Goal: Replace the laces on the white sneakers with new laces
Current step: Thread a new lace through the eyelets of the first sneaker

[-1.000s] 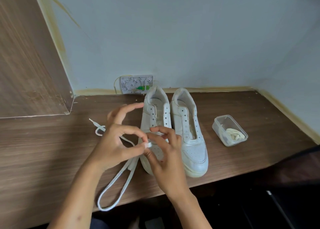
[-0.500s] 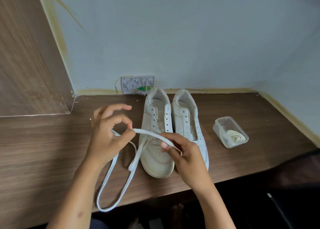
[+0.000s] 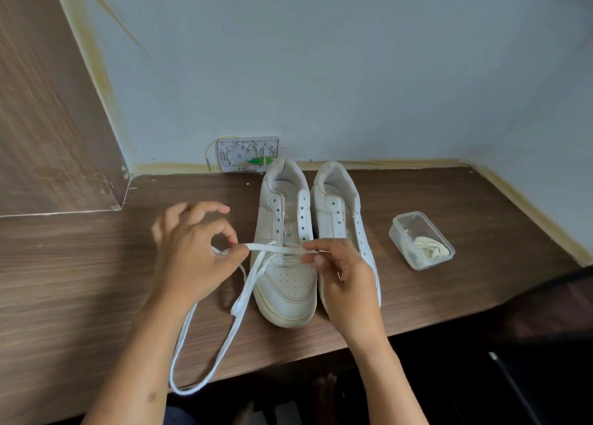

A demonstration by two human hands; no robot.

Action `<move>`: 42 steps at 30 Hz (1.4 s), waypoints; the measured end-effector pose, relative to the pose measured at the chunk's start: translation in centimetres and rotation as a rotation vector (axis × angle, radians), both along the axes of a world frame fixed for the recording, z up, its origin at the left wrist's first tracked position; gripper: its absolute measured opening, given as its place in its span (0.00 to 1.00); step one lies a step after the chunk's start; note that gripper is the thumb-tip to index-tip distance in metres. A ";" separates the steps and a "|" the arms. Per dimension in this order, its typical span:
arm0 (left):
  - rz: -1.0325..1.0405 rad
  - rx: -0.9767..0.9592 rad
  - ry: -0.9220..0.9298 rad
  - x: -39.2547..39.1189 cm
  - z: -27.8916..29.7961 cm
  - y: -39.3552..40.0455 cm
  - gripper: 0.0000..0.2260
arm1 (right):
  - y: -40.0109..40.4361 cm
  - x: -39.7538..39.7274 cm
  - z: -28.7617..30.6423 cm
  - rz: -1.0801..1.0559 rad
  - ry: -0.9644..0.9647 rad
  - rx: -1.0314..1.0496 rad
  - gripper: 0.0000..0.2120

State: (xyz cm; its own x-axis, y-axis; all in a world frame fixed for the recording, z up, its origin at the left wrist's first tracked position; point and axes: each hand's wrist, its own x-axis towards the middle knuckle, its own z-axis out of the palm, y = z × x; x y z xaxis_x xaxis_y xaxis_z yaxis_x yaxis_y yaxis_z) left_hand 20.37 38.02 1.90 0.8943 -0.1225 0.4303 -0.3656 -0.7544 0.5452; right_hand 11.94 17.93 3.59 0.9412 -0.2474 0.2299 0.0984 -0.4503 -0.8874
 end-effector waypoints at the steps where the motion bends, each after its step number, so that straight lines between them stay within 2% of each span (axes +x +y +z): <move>1: -0.004 0.018 0.015 0.0 -0.1 -0.1 0.12 | 0.1 0.1 0.1 -0.025 -0.023 -0.012 0.16; 5: -0.042 0.038 0.009 0.0 -0.2 -0.6 0.14 | 0.2 0.3 0.4 -0.114 -0.018 0.062 0.11; 10: -0.198 -0.163 -0.173 -0.3 0.8 -2.6 0.14 | 0.4 0.8 0.8 -0.135 -0.044 0.194 0.05; 12: -0.272 -0.158 -0.260 -0.3 0.5 -4.3 0.11 | 0.6 1.1 0.8 -0.111 -0.075 0.281 0.03; 16: -0.229 -0.219 -0.284 -0.5 -0.6 -6.3 0.10 | 0.7 1.8 0.5 -0.107 -0.113 0.396 0.04; 17: -0.200 -0.245 -0.270 -0.5 -0.7 -6.5 0.09 | 0.6 1.9 0.4 -0.139 -0.114 0.347 0.04; 20: -0.100 -0.254 -0.253 -0.6 -0.8 -6.9 0.07 | 0.7 2.0 0.1 -0.271 -0.144 -0.002 0.05; 22: -0.052 -0.158 -0.260 -0.5 -1.0 -6.9 0.05 | 1.2 2.1 -0.3 -0.291 -0.151 -0.145 0.11; 27: -0.038 0.050 -0.284 -0.5 -1.4 -6.8 0.08 | 2.0 2.7 -1.5 -0.317 -0.081 -0.368 0.24; 32: -0.014 0.152 -0.229 -0.9 -0.5 -6.7 0.09 | 2.4 2.8 -1.3 -0.330 -0.044 -0.289 0.25; 36: 0.021 0.213 -0.159 -1.3 0.4 -6.8 0.10 | 2.7 2.8 -1.0 -0.296 -0.006 -0.246 0.21; 42: 0.051 0.226 -0.170 -1.6 0.2 -7.3 0.08 | 2.5 2.6 -0.8 -0.244 -0.001 -0.192 0.17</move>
